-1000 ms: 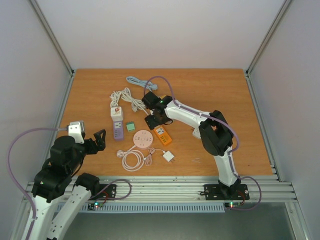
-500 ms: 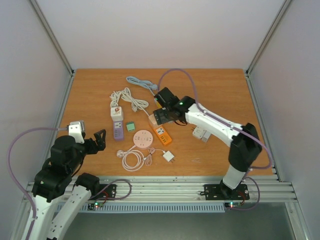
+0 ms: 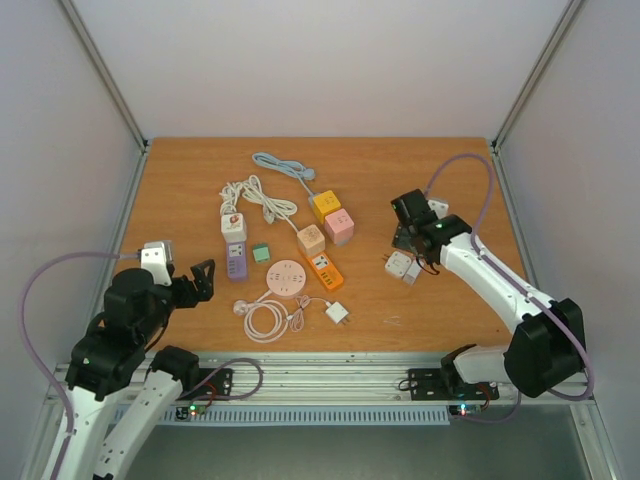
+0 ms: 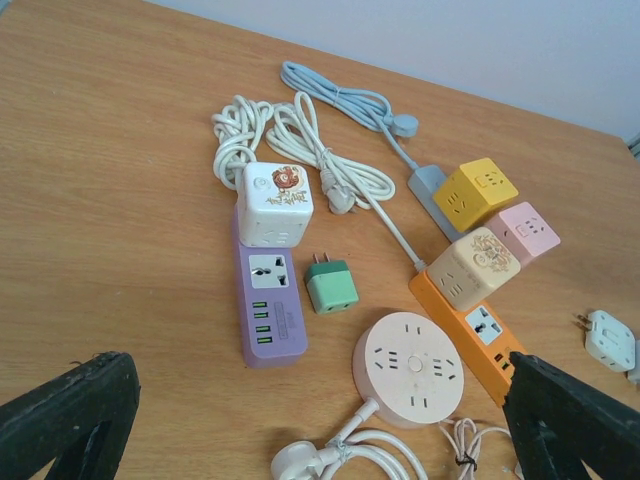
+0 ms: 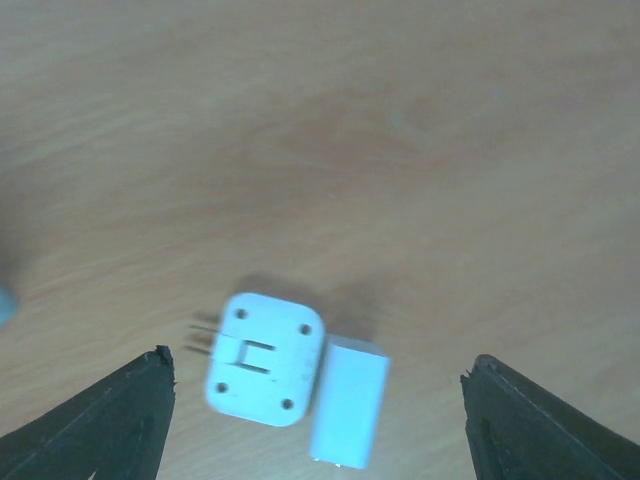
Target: Insert the plug
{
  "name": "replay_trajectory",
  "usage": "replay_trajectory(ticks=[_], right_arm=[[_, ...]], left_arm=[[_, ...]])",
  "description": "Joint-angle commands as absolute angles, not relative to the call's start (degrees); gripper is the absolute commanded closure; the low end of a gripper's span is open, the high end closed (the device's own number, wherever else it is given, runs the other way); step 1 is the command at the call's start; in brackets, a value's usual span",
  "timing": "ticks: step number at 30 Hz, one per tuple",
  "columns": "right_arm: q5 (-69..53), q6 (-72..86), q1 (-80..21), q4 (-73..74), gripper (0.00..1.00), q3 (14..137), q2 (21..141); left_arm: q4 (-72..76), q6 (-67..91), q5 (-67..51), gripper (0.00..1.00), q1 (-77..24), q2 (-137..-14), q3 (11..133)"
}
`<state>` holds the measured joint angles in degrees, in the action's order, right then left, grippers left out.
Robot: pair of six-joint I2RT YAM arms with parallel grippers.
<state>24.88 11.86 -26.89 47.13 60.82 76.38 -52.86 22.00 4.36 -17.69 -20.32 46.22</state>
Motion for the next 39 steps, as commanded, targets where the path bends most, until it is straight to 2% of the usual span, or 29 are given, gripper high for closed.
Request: replay_trajectory(ticks=[1, 6, 8, 12, 22, 24, 27, 30, 35, 39], right_arm=[[20.7, 18.9, -21.8, 46.3, 0.23, 56.2, 75.7], [17.9, 21.1, -18.2, 43.3, 0.38, 51.7, 76.1], [16.4, 20.7, -17.7, 41.5, 0.4, 50.6, 76.7], [13.8, 19.4, -17.4, 39.4, 0.44, 50.3, 79.9], [13.6, 20.2, -17.4, 38.8, 0.46, 49.1, 85.6], [12.7, 20.1, -17.4, 38.0, 0.52, 48.7, 86.5], [12.2, 20.1, -17.4, 37.8, 0.69, 48.5, 87.2], [14.4, 19.6, -17.9, 38.9, 0.76, 48.6, 85.0], [15.2, 15.0, -19.7, 40.7, 0.78, 50.4, 79.4], [5.5, 8.4, -21.8, 38.0, 0.78, 52.4, 75.9]], left_arm=[[-49.8, 21.6, 3.4, 0.01, -17.6, -21.1, 45.8], [-49.8, 21.5, 3.3, 0.01, -17.5, -21.5, 45.8], [-49.8, 21.5, 3.2, 0.01, -17.6, -21.7, 45.8], [-49.8, 21.5, 3.1, 0.01, -17.6, -22.2, 45.8], [-50.0, 21.6, 3.3, 0.01, -17.6, -22.5, 45.8], [-50.0, 21.6, 3.4, 0.01, -17.6, -22.5, 45.8], [-50.0, 21.6, 3.3, 0.01, -17.6, -22.5, 45.8], [-50.0, 21.7, 2.8, 0.01, -17.5, -22.5, 45.8], [-49.4, 21.6, 0.2, 0.01, -17.5, -23.2, 45.8], [-47.9, 22.1, -6.9, 0.01, -17.6, -24.4, 45.6]])
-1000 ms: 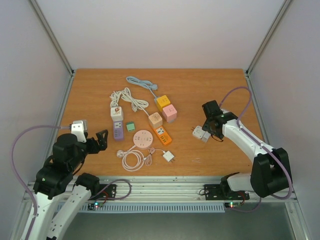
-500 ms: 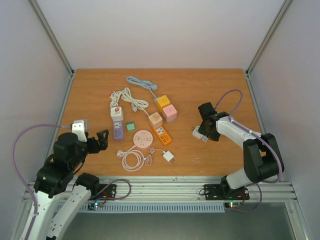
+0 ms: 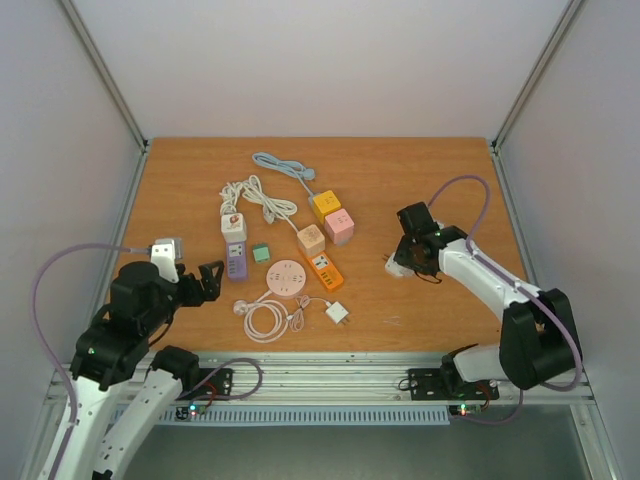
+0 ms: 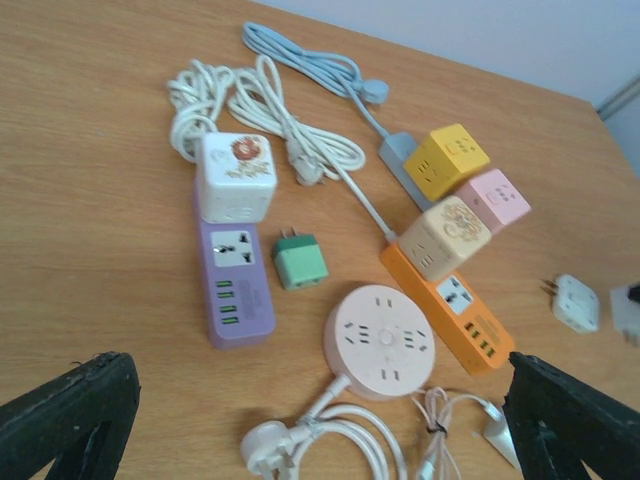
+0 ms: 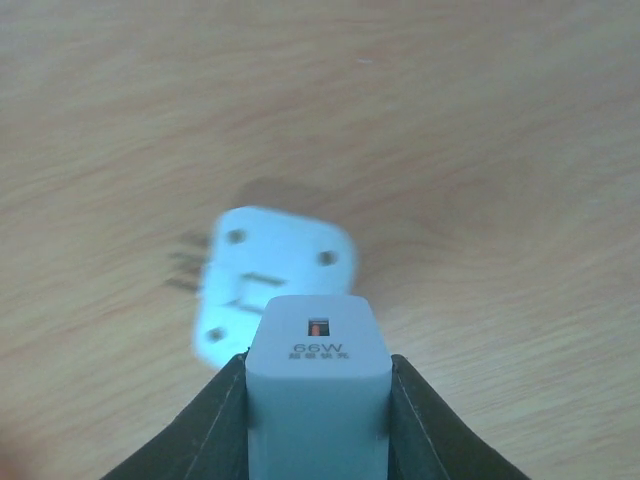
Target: Insert the plug
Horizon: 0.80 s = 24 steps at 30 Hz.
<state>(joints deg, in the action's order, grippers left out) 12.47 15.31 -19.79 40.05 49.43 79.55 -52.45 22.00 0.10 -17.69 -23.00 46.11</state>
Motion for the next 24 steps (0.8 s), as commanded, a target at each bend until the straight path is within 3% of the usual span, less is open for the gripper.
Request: replay_trajectory(ticks=[1, 7, 14, 24], right_arm=[[0.3, 6.8, -22.4, 37.0, 0.78, 53.0, 75.5], [-18.0, -4.2, -30.8, 28.7, 0.77, 56.8, 74.8], [-35.8, -5.6, -38.6, 18.6, 0.76, 60.8, 77.3], [-43.9, 6.3, -42.1, 3.4, 0.73, 64.0, 78.3]], left_arm=[[-47.2, 22.3, -9.2, 0.01, -17.6, -24.8, 45.3], [-41.5, 24.2, -24.7, 0.01, -17.6, -28.0, 44.5], [-37.3, 26.3, -35.8, 0.01, -17.6, -32.2, 43.8], [-13.1, 42.8, -46.2, 0.13, -17.6, -35.5, 37.9]])
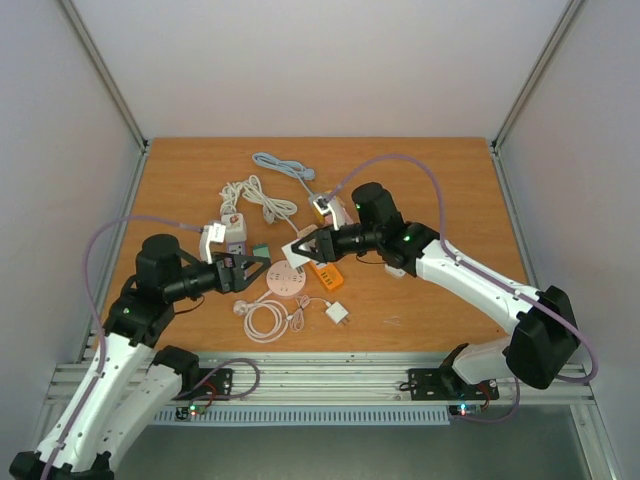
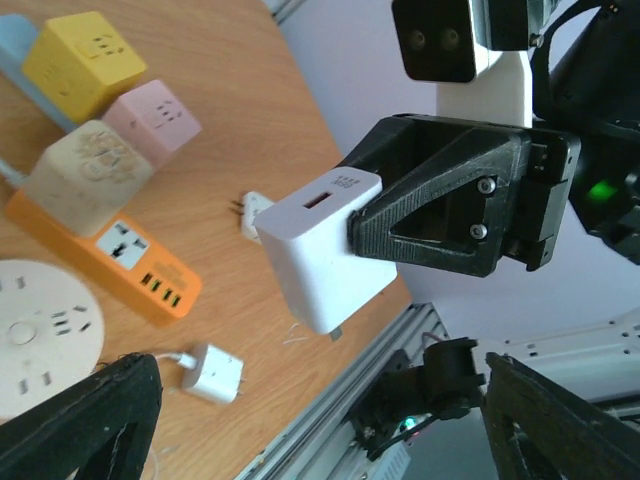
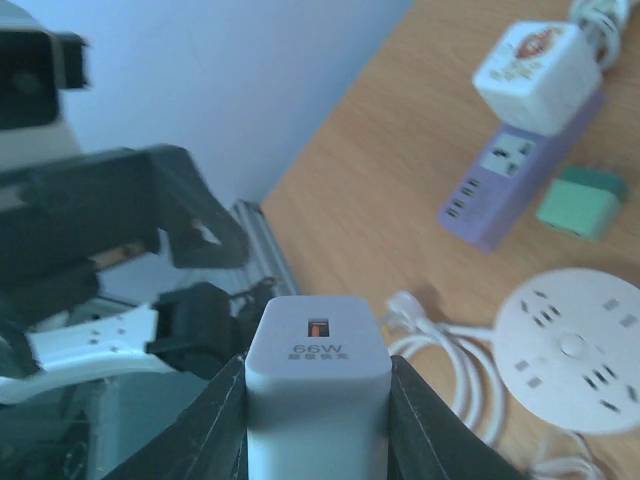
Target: Insert the plug
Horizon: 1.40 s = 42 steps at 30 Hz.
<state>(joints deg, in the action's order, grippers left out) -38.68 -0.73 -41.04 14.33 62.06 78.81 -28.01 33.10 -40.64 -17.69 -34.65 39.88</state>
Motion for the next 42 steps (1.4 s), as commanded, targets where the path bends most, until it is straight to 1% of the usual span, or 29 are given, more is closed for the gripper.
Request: replay_trajectory(ticks=[1, 7, 9, 12, 20, 22, 26, 29, 31, 32, 33, 34, 35, 36, 37, 38, 39, 42], right_arm=[[-43.6, 7.1, -42.7, 2.0, 0.73, 64.1, 78.3], [-42.0, 11.6, -44.4, -1.8, 0.74, 65.9, 78.1], [-43.1, 13.2, -45.0, -4.1, 0.73, 66.2, 78.2], [-44.6, 14.4, -46.3, -4.8, 0.73, 67.6, 79.2], [-45.6, 16.9, -47.6, -7.5, 0.73, 68.0, 79.2], [-45.9, 17.5, -47.6, -7.8, 0.73, 67.9, 79.0], [-46.5, 18.2, -47.6, -8.2, 0.71, 67.9, 78.8], [-46.8, 18.2, -47.6, -8.0, 0.68, 68.1, 78.6], [-46.8, 17.7, -47.6, -7.0, 0.63, 68.3, 78.4], [-46.5, 17.1, -47.6, -6.1, 0.57, 68.3, 78.3], [-45.5, 16.3, -47.6, -4.6, 0.47, 68.5, 78.0], [-44.0, 14.9, -47.6, -2.3, 0.39, 68.8, 77.5], [-42.3, 13.0, -47.6, 1.6, 0.33, 69.6, 77.2], [-39.7, 10.6, -47.6, 8.8, 0.28, 71.7, 76.9], [-36.9, 8.6, -47.6, 14.4, 0.26, 73.6, 76.7], [-34.5, 6.1, -47.6, 19.3, 0.25, 75.5, 76.7], [-31.8, 5.2, -47.6, 24.5, 0.24, 77.5, 76.7], [-25.3, 3.8, -48.0, 34.5, 0.23, 81.7, 77.3]], left_arm=[[-11.3, 44.3, -46.4, 0.15, -17.6, -35.6, 37.5], [-2.3, 54.2, -46.8, 0.26, -17.7, -35.1, 34.7], [2.0, 56.7, -47.4, 0.34, -17.7, -35.0, 33.5], [7.2, 60.6, -50.1, 0.4, -17.7, -36.5, 32.8], [11.2, 62.9, -52.9, 0.56, -17.7, -37.2, 32.7], [13.0, 63.5, -54.1, 0.65, -17.7, -37.1, 32.8], [14.7, 64.1, -55.5, 0.75, -17.7, -36.5, 33.3], [14.3, 63.4, -55.6, 0.9, -17.6, -36.2, 33.9], [12.7, 61.5, -55.3, 0.99, -17.6, -36.1, 34.4], [11.6, 60.6, -55.0, 0.99, -17.7, -35.9, 34.7], [10.3, 59.0, -54.6, 1.0, -17.7, -35.8, 35.2], [7.8, 57.4, -53.9, 0.99, -17.6, -35.5, 36.1], [4.0, 53.4, -53.0, 1.0, -17.7, -35.1, 37.4], [-2.4, 50.0, -51.5, 1.0, -17.6, -34.7, 39.4], [-11.7, 44.2, -48.0, 1.0, -17.7, -34.6, 42.4], [-17.7, 36.2, -45.0, 1.0, -17.7, -34.8, 44.5], [-22.9, 31.7, -42.4, 1.0, -17.7, -35.1, 46.5], [-31.2, 17.0, -36.8, 1.0, -17.7, -36.6, 50.0]])
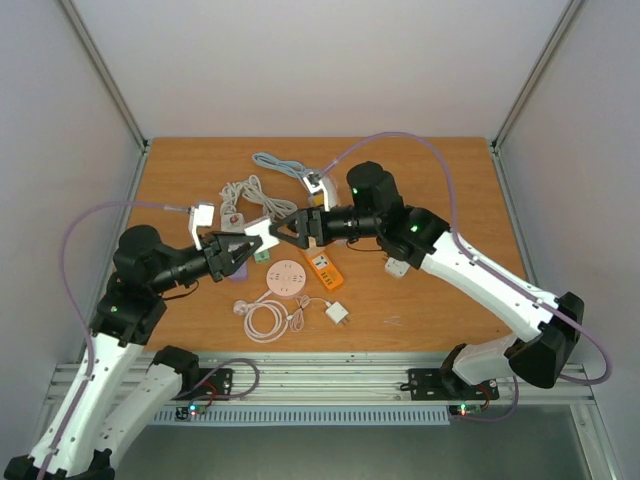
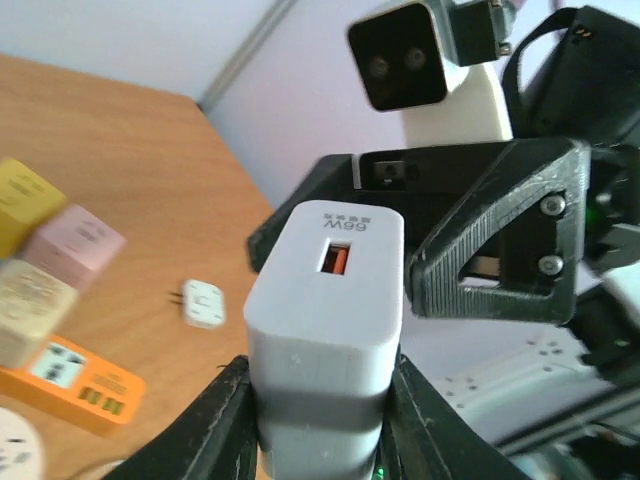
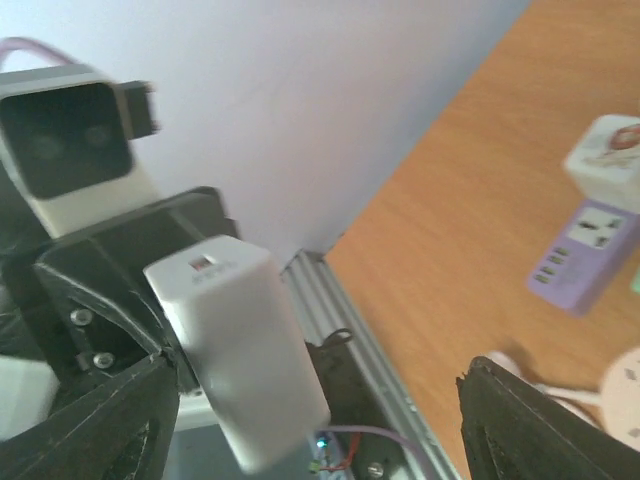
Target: Insert the plug
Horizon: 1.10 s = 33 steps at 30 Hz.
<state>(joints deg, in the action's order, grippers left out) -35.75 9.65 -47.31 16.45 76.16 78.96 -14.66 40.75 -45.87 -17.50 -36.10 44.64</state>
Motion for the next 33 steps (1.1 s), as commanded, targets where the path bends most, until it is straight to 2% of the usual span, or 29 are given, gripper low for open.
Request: replay_trajectory(ticks=[1, 7, 15, 22, 28, 33], right_arm=[[-23.9, 3.9, -48.5, 36.3, 0.22, 82.8, 77.5], [-17.5, 6.5, -53.3, 42.3, 0.2, 91.3, 83.0], [-6.9, 12.6, -60.8, 52.1, 0.21, 107.0, 96.4], [-9.1, 15.7, -62.1, 52.9, 0.29, 107.2, 99.2], [-11.2, 17.5, -62.7, 50.5, 0.26, 103.6, 97.0], [-12.0, 19.5, -62.7, 49.5, 0.32, 102.0, 97.2]], left_arm=[[-32.6, 13.3, -35.9, 1.0, -17.7, -37.1, 50.6], [-35.4, -10.0, -35.3, 1.0, -17.7, -36.3, 50.4], [-35.7, -30.9, -40.7, 1.0, -17.6, -32.3, 47.3], [-36.2, -33.5, -40.0, 1.0, -17.6, -31.7, 46.4], [-35.8, -32.5, -35.8, 1.0, -17.7, -31.9, 45.3], [-36.5, -31.2, -34.4, 1.0, -17.7, -32.7, 45.7]])
